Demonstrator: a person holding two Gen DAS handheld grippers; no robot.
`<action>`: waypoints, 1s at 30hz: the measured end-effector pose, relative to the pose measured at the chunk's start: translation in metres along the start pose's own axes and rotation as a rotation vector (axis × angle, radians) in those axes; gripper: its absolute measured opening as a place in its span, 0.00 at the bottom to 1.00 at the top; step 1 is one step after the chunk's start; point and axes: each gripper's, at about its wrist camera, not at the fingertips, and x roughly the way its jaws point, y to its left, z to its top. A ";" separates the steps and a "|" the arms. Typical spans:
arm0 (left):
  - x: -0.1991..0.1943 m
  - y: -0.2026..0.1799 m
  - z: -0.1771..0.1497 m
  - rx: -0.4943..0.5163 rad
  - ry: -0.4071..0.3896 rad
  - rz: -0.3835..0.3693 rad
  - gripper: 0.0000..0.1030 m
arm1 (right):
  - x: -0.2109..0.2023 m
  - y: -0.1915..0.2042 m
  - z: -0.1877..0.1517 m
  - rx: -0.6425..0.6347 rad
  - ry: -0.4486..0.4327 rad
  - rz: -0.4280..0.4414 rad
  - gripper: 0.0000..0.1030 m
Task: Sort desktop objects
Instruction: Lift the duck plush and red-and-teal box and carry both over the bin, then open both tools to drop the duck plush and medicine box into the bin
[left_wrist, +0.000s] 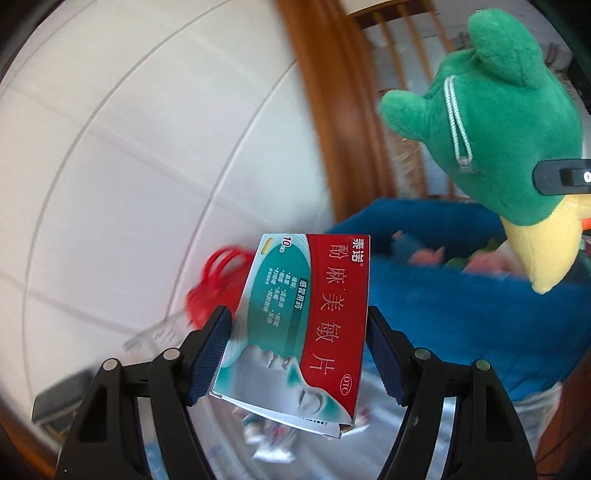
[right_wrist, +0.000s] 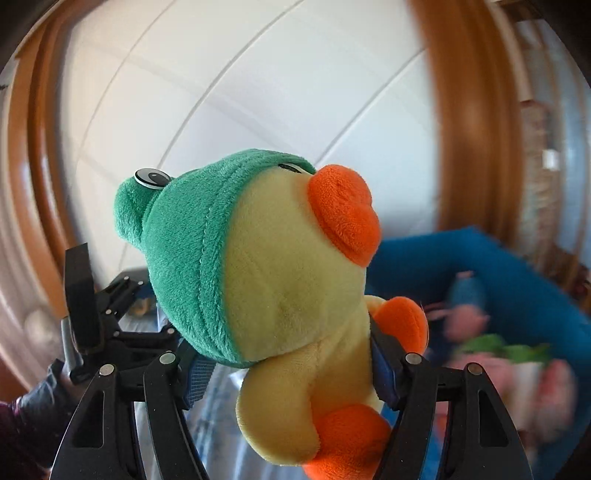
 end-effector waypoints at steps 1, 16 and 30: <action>0.000 -0.014 0.014 0.010 -0.018 -0.021 0.70 | -0.017 -0.016 0.005 0.010 -0.014 -0.032 0.69; 0.108 -0.187 0.161 0.105 0.034 -0.022 0.88 | -0.073 -0.231 0.058 0.214 0.024 -0.187 0.95; 0.079 -0.168 0.122 0.017 0.047 0.122 0.93 | -0.089 -0.224 0.016 0.200 0.014 -0.069 1.00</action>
